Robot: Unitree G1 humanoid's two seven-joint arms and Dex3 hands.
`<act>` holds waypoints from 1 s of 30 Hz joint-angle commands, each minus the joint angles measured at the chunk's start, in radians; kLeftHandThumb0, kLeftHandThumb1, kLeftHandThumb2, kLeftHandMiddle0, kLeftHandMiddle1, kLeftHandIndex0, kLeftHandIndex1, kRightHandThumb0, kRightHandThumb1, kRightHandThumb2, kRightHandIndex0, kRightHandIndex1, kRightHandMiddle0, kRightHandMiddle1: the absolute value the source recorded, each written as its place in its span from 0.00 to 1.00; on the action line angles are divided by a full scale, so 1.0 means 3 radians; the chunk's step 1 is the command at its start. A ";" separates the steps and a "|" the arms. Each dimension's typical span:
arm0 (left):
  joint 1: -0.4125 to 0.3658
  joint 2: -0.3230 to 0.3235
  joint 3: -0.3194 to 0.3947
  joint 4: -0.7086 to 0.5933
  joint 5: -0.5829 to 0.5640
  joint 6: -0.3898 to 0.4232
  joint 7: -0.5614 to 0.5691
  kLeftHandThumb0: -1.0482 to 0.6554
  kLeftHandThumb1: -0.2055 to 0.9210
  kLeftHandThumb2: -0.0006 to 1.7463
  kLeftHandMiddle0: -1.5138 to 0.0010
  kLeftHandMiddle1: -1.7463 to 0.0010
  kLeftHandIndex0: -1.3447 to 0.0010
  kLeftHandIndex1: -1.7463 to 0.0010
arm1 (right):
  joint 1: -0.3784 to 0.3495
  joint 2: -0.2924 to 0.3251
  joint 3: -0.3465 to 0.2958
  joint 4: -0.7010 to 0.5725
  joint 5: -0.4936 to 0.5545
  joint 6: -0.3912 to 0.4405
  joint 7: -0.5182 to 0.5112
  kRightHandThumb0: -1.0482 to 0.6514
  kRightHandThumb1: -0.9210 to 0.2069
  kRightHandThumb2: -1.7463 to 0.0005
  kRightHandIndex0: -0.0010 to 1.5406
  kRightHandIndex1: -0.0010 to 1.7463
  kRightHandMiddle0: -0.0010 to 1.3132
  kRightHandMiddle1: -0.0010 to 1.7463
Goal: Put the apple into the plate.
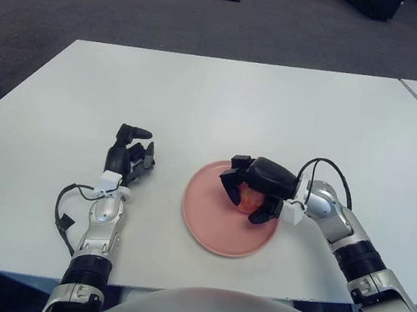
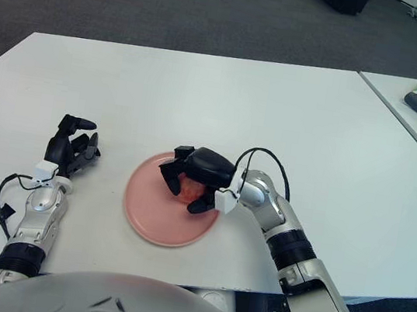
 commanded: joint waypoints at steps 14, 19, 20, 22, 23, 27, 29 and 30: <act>0.0099 -0.0043 -0.0026 0.0074 0.0015 -0.0004 -0.0013 0.40 0.84 0.45 0.44 0.00 0.77 0.00 | -0.0132 -0.0079 0.0178 0.0156 -0.0680 0.0015 -0.0751 0.61 0.37 0.39 0.31 0.96 0.26 0.99; 0.0099 -0.0048 -0.0026 0.0071 0.0025 0.0014 0.0001 0.40 0.84 0.45 0.44 0.00 0.77 0.00 | -0.0135 -0.0107 0.0229 0.0065 -0.0353 0.0184 -0.0381 0.33 0.09 0.58 0.07 0.57 0.06 0.64; 0.0100 -0.0049 -0.0026 0.0069 0.0031 0.0018 0.0007 0.40 0.83 0.45 0.44 0.00 0.77 0.00 | -0.0130 -0.0113 0.0232 0.0042 -0.0316 0.0206 -0.0341 0.28 0.06 0.58 0.04 0.40 0.04 0.52; 0.0103 -0.0050 -0.0027 0.0056 0.0054 0.0038 0.0027 0.40 0.83 0.45 0.44 0.00 0.77 0.00 | -0.0121 -0.0137 0.0225 0.0002 -0.0254 0.0192 -0.0323 0.22 0.03 0.57 0.02 0.23 0.02 0.39; 0.0105 -0.0050 -0.0027 0.0049 0.0061 0.0045 0.0032 0.39 0.83 0.46 0.43 0.00 0.77 0.00 | -0.0120 -0.0145 0.0222 -0.0001 -0.0234 0.0174 -0.0330 0.18 0.02 0.56 0.01 0.15 0.01 0.30; 0.0110 -0.0055 -0.0027 0.0035 0.0079 0.0053 0.0042 0.39 0.82 0.47 0.43 0.00 0.76 0.00 | -0.0142 -0.0157 0.0204 0.0047 -0.0188 0.0071 -0.0411 0.09 0.00 0.53 0.00 0.03 0.00 0.13; 0.0111 -0.0058 -0.0025 0.0038 0.0085 0.0053 0.0045 0.39 0.81 0.47 0.43 0.00 0.76 0.00 | -0.0167 -0.0149 0.0186 0.0090 -0.0164 0.0009 -0.0463 0.06 0.00 0.52 0.00 0.02 0.00 0.09; 0.0111 -0.0059 -0.0024 0.0040 0.0088 0.0053 0.0046 0.39 0.81 0.47 0.43 0.00 0.76 0.00 | -0.0182 -0.0144 0.0178 0.0114 -0.0151 -0.0022 -0.0488 0.05 0.00 0.52 0.00 0.01 0.00 0.08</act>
